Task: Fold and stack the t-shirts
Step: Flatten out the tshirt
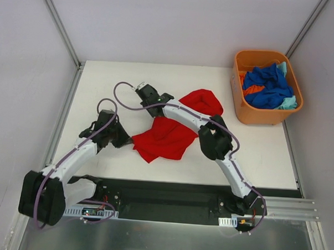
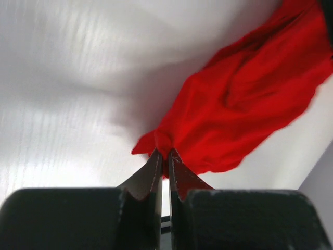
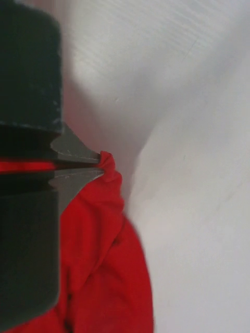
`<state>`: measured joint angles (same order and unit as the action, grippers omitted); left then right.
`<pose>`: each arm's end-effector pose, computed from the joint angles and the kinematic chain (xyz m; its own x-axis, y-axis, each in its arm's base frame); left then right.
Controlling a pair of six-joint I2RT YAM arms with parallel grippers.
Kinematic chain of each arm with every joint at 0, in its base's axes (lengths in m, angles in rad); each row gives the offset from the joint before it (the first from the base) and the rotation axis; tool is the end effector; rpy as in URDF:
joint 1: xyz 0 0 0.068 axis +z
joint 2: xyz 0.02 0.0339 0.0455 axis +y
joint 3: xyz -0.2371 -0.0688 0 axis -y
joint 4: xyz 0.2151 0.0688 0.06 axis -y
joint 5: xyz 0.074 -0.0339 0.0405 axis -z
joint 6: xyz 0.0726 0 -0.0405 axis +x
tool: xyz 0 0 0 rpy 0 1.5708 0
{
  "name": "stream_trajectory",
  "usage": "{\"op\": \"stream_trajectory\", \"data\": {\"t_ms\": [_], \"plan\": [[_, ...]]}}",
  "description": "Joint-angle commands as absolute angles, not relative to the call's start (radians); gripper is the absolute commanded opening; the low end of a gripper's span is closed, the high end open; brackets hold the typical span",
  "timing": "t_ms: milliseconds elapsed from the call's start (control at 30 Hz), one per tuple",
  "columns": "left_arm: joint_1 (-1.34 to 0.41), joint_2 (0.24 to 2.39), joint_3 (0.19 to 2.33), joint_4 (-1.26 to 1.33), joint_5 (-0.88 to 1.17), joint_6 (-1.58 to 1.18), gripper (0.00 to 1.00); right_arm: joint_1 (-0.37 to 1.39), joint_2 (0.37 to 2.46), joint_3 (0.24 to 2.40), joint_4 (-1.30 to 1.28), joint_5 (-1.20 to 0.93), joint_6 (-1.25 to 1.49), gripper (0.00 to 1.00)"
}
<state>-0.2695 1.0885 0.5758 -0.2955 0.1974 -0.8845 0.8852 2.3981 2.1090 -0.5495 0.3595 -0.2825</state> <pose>0.2152 -0.0742 0.1653 -0.7446 -0.5813 -0.3280 -0.2910 0.7250 -0.6243 0.3444 0.3807 0.1646 -0.2917 -0.7688 -0.5691 -0.6841 0.5835 -0.4376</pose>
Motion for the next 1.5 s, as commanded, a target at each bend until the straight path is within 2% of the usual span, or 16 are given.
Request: {"op": "stream_trajectory", "data": {"t_ms": [0,200,333,467,500,567,600,733,800,900,1000,1100,1233,1267,1367,1467], "plan": [[-0.278,0.928,0.724,-0.38,0.062,-0.784,0.0,0.865,1.961,2.028,-0.425,0.601,-0.403,0.01],[-0.279,0.755,0.9,-0.477,0.011,-0.732,0.0,0.836,1.561,1.835,-0.359,0.831,-0.515,0.01],[-0.279,0.629,1.064,-0.485,-0.018,-0.692,0.0,0.838,1.332,1.783,-0.336,0.862,-0.56,0.01],[-0.279,0.583,1.274,-0.48,-0.014,-0.628,0.0,0.839,1.131,1.862,-0.428,0.703,-0.499,0.01],[-0.279,0.586,1.378,-0.474,-0.002,-0.614,0.0,0.839,1.109,1.946,-0.498,0.58,-0.47,0.01],[-0.279,0.62,1.484,-0.463,0.136,-0.58,0.0,0.842,1.078,2.034,-0.561,0.423,-0.402,0.01],[-0.279,0.636,1.59,-0.45,0.179,-0.575,0.0,0.842,1.075,2.127,-0.601,0.281,-0.378,0.01],[-0.275,0.751,1.866,-0.431,0.411,-0.586,0.0,0.842,1.092,2.319,-0.632,0.039,-0.307,0.01],[-0.267,0.778,1.983,-0.431,0.455,-0.591,0.0,0.842,1.085,2.341,-0.602,-0.027,-0.282,0.01],[-0.245,0.793,2.029,-0.43,0.437,-0.588,0.0,0.839,1.026,2.255,-0.503,-0.061,-0.284,0.01],[-0.235,0.808,2.001,-0.431,0.367,-0.572,0.0,0.841,1.003,2.181,-0.437,0.041,-0.34,0.01],[-0.235,0.866,1.939,-0.431,0.238,-0.552,0.0,0.839,1.066,2.164,-0.405,0.197,-0.449,0.01],[-0.235,1.004,1.853,-0.44,0.007,-0.483,0.0,0.824,1.28,2.145,-0.351,0.473,-0.611,0.01],[-0.235,1.041,1.838,-0.442,-0.132,-0.468,0.0,0.804,1.325,2.138,-0.325,0.55,-0.617,0.01],[-0.233,1.208,1.796,-0.451,-0.363,-0.407,0.0,0.646,1.494,2.108,-0.353,0.479,-0.491,0.01],[-0.201,1.405,1.782,-0.454,-0.422,-0.374,0.0,0.51,1.656,2.047,-0.351,0.283,-0.338,0.01]]}}
